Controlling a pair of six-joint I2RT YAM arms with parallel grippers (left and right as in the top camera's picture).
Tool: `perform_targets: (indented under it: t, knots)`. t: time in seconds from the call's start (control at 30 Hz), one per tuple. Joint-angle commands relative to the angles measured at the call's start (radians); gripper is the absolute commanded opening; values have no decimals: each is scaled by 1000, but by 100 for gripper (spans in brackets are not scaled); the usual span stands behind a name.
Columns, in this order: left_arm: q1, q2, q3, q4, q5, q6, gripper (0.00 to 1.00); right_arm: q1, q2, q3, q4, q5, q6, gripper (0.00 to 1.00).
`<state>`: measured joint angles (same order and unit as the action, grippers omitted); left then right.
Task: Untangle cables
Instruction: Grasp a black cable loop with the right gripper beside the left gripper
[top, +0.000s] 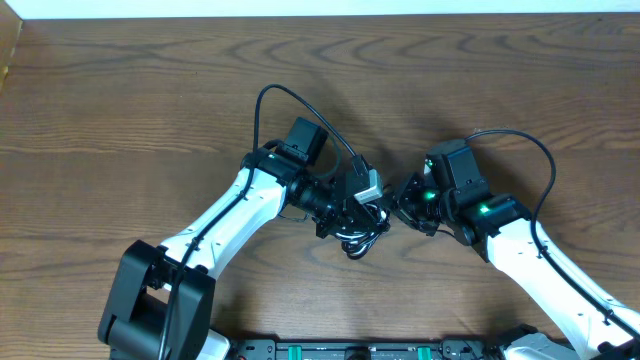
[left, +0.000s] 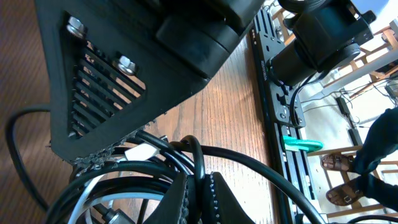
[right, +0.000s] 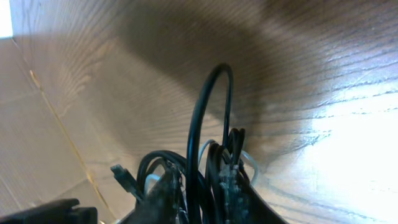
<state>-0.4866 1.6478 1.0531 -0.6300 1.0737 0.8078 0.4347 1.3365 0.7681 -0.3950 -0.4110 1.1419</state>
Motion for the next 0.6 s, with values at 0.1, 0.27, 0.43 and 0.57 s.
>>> perform_targets:
  t: [0.1,0.27,0.43,0.57]
  knots:
    - [-1,15,-4,-1,6,-2,8,6,4,13,-1,-11,-6,36]
    - [-1,15,-4,-1,6,-2,8,6,4,13,-2,-10,-6,49]
    - [-1,15,-4,-1,6,-2,8,6,4,13,-2,-10,-6,57]
    - [-1,15,-4,-1,6,-2,8,6,4,13,-2,-10,-6,58]
